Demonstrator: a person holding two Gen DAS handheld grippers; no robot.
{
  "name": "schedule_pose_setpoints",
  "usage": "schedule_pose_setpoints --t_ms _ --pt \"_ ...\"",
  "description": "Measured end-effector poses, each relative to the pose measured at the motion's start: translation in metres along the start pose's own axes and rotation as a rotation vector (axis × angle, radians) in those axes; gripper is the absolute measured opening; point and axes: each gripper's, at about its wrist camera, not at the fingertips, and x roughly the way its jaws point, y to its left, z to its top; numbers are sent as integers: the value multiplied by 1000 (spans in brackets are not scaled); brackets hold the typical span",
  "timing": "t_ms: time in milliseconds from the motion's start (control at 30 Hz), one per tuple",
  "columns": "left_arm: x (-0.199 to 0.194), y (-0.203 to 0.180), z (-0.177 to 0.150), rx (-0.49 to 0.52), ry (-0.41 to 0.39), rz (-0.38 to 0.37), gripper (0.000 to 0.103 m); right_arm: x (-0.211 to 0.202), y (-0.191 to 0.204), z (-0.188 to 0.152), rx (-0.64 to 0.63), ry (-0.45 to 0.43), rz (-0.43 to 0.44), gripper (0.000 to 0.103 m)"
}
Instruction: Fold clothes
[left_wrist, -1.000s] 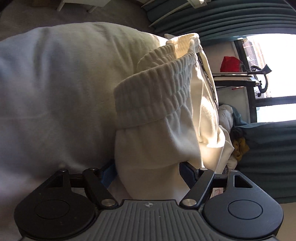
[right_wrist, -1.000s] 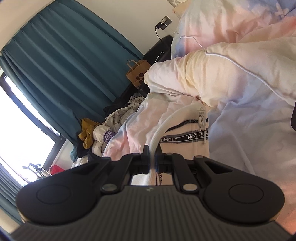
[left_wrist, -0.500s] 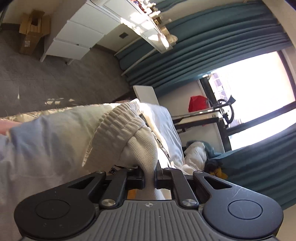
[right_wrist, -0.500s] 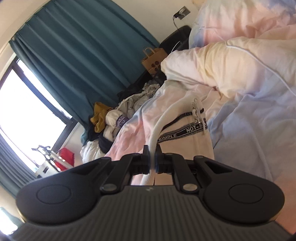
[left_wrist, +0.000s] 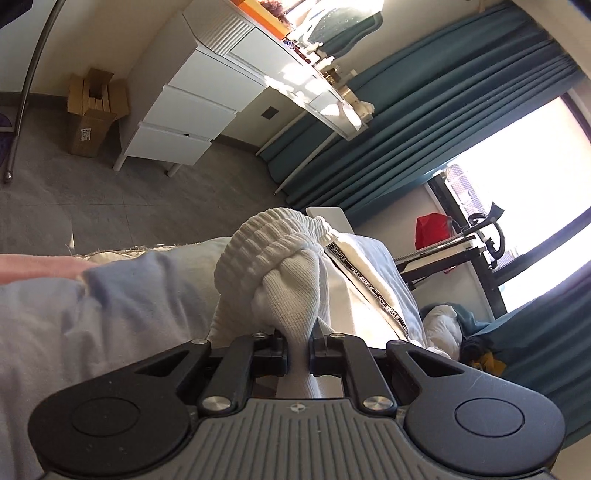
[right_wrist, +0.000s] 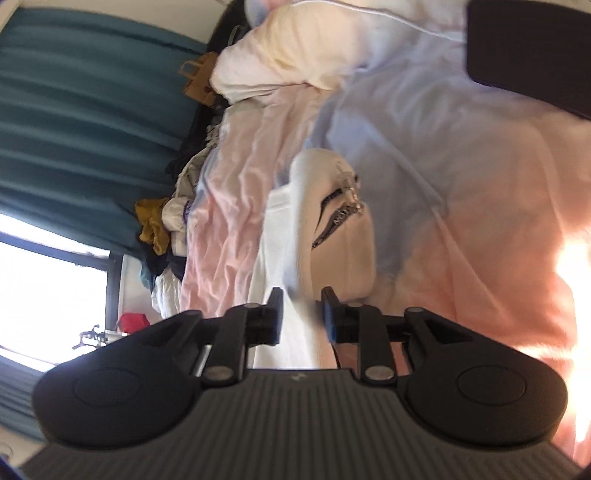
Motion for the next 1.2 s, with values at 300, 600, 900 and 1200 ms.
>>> schedule_pose_setpoints --t_ms 300,600,900,1200 --pt "22 27 1 -156 51 -61 12 8 -31 19 164 -34 -45 67" --pt "36 44 3 -242 81 -92 13 58 -22 51 -41 -3 -59 21" --pt "41 34 -2 -184 132 -103 13 15 53 39 -435 -270 186 17" --pt "41 21 -17 -125 260 -142 31 13 6 73 -240 -390 -114 18"
